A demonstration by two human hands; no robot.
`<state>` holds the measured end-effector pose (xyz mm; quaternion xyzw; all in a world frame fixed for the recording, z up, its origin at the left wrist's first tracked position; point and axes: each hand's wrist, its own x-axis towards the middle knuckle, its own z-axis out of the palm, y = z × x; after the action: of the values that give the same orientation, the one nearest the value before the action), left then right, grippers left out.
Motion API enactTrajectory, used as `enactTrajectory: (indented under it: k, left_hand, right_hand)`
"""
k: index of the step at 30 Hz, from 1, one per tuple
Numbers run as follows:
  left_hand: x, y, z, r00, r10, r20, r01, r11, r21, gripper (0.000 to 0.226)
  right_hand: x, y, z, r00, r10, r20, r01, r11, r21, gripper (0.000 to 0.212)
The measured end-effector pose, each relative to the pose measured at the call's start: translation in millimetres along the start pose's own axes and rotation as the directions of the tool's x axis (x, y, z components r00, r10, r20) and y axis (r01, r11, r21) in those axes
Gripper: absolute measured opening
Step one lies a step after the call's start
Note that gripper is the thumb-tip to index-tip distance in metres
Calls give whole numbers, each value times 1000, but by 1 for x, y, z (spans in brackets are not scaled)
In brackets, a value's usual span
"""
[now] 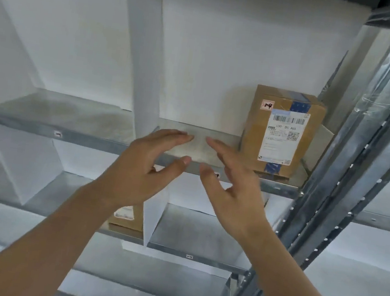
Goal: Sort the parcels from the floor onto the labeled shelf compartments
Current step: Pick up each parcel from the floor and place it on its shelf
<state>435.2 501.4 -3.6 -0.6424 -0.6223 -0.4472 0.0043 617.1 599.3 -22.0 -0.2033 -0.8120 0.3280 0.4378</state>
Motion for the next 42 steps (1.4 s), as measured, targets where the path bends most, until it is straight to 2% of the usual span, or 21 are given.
enactTrajectory:
  k: [3, 6, 12, 18, 23, 30, 36, 40, 42]
  left_hand:
    - [-22, -21, -53, 998, -38, -57, 42, 996, 78, 48]
    - [-47, -49, -109, 994, -57, -93, 71, 984, 163, 47]
    - [-105, -112, -231, 982, -101, -159, 137, 962, 235, 45]
    - [-183, -173, -338, 943, -241, -229, 305, 901, 310, 51]
    - [-245, -228, -416, 882, -347, -320, 455, 804, 382, 49]
    - [-332, -335, -518, 728, -515, -453, 683, 602, 414, 52]
    - [-392, -433, -614, 525, -642, -559, 851, 384, 358, 61]
    - [-438, -471, -667, 371, -686, -626, 928, 260, 266, 58]
    - [-463, -491, -696, 318, -696, -643, 947, 211, 241, 57]
  right_hand:
    - [14, -24, 48, 993, -113, 26, 114, 993, -42, 43]
    - [30, -53, 104, 986, -150, 73, 154, 987, -51, 44]
    - [54, -121, 237, 958, -246, 146, 243, 969, 36, 43]
    - [69, -173, 377, 914, -307, 264, 265, 946, 185, 42]
    - [79, -207, 497, 837, -355, 418, 235, 921, 312, 42]
    - [97, -244, 702, 700, -476, 532, 212, 850, 482, 40]
    - [123, -280, 885, 546, -555, 628, 146, 801, 581, 43]
    - [126, -317, 985, 436, -605, 666, 100, 768, 632, 41]
    - [125, -335, 1034, 382, -628, 678, 89, 756, 649, 41]
